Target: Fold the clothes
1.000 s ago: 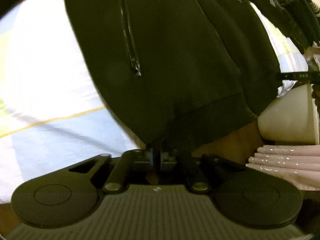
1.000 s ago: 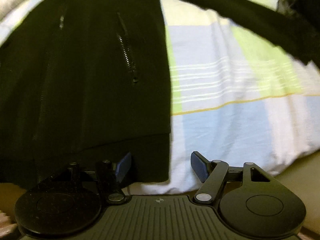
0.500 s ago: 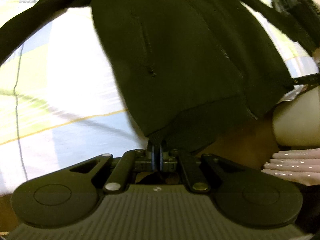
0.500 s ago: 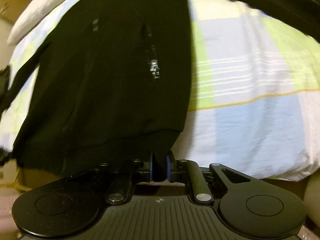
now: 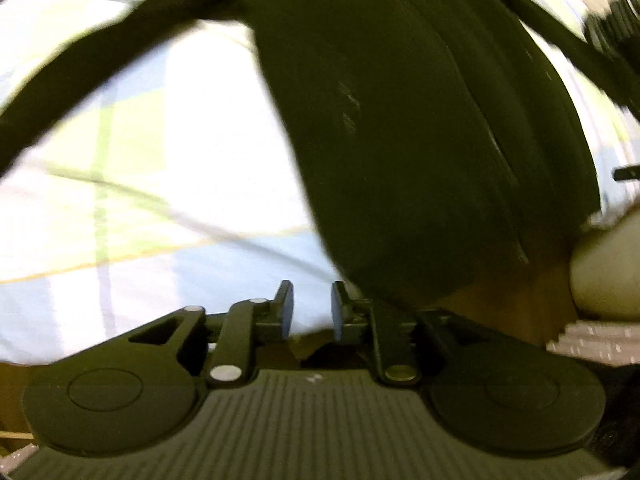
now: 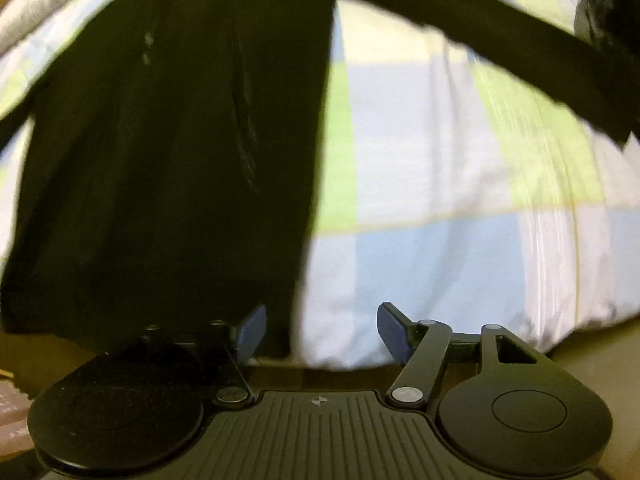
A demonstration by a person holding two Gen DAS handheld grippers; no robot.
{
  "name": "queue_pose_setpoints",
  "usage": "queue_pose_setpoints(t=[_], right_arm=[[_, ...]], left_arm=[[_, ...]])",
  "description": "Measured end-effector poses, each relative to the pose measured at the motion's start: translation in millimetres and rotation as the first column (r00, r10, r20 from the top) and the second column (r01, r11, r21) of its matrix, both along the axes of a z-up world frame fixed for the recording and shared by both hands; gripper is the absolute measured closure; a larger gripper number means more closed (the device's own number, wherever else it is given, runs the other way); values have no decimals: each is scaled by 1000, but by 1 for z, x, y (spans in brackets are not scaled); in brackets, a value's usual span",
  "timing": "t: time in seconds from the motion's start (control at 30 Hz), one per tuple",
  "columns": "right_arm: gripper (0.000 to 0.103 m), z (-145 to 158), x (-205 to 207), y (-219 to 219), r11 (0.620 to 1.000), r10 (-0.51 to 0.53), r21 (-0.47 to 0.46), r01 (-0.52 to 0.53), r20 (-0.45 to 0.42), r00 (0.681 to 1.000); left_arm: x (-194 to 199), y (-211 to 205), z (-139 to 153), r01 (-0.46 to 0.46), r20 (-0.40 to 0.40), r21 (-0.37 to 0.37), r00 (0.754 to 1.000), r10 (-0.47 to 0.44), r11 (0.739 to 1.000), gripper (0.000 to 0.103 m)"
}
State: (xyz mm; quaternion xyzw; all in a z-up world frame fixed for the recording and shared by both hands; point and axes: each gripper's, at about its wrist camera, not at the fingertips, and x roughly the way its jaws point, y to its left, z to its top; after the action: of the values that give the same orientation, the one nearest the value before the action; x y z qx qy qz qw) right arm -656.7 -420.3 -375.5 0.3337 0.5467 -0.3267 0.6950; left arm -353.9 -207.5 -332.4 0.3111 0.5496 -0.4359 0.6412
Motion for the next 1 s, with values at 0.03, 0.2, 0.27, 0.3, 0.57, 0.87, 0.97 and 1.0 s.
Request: queue_pose_setpoints(t=[0.03, 0.2, 0.27, 0.3, 0.57, 0.87, 0.97, 1.0], right_arm=[[38, 7, 10, -3, 1000, 17, -8, -16, 14, 1000], [38, 30, 78, -4, 989, 139, -59, -135, 75, 987], [38, 36, 110, -3, 980, 188, -76, -181, 90, 978], [38, 38, 125, -1, 976, 209, -82, -201, 96, 973], [38, 2, 267, 37, 948, 315, -75, -308, 107, 943], [38, -42, 395, 57, 909, 413, 41, -416, 66, 908], [38, -43, 419, 54, 903, 427, 41, -429, 42, 903], [38, -41, 425, 52, 904, 424, 36, -426, 40, 905]], left_arm=[[7, 2, 7, -13, 22, -13, 1000, 14, 1000, 80], [71, 6, 11, -9, 139, -13, 990, 11, 1000, 70], [101, 6, 7, 5, 187, 1, 982, -5, 1000, 65], [116, 6, 5, 11, 210, 8, 978, -13, 1000, 63], [217, 15, -31, 212, 446, 203, 849, -283, 956, 62], [288, 35, -110, 412, 499, 439, 628, -598, 798, 88], [300, 42, -82, 364, 519, 376, 679, -519, 852, 92], [302, 46, -71, 343, 527, 364, 691, -495, 866, 98]])
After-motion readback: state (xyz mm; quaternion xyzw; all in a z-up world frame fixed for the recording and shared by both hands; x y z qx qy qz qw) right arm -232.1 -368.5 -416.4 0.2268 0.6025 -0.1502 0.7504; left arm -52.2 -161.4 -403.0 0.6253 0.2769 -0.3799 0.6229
